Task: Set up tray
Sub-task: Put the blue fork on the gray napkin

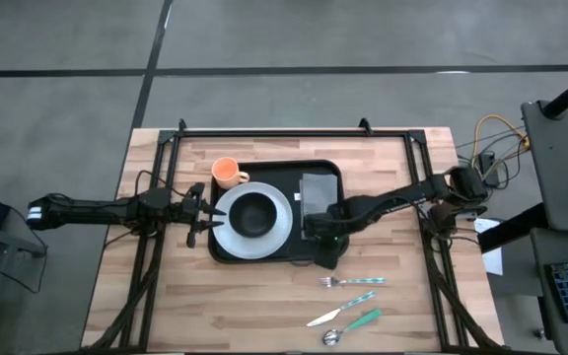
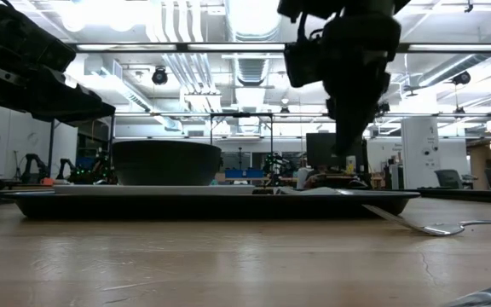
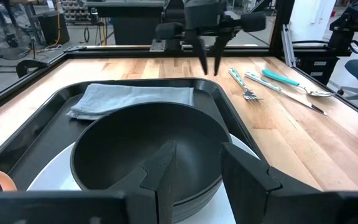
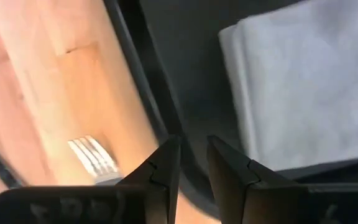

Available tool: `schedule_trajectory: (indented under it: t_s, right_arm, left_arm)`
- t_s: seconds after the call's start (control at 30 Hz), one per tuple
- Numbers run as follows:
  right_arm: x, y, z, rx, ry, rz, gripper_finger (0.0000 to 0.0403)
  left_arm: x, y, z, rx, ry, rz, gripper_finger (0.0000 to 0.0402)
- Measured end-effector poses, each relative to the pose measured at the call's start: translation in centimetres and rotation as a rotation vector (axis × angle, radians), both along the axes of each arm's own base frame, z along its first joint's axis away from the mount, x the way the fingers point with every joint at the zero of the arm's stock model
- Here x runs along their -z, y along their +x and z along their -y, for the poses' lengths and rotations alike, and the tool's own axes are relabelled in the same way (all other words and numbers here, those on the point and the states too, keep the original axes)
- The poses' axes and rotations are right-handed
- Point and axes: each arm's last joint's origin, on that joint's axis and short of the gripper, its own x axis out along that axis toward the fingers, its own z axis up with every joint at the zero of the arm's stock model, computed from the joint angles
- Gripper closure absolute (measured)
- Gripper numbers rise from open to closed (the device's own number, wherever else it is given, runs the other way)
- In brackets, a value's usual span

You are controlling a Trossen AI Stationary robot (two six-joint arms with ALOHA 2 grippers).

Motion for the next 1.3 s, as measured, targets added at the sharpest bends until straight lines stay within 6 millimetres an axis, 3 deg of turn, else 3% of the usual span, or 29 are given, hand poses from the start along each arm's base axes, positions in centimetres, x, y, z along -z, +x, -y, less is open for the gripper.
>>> schedule_trajectory:
  t_s: [0.5, 0.9, 1.3]
  right_arm:
    - [0.2, 0.0, -1.7, 0.041, 0.029, 0.008, 0.0335]
    - [0.4, -1.1, -4.3, -0.122, 0.135, -0.050, 0.0335]
    - [0.5, -2.8, -8.4, -0.354, 0.106, -0.053, 0.0320]
  left_arm:
    - [0.0, 0.0, 0.0, 0.000, 0.000, -0.001, 0.0297]
    - [0.0, 0.0, 0.0, 0.000, 0.000, 0.000, 0.0297]
    - [0.0, 0.0, 0.0, 0.000, 0.000, 0.000, 0.0297]
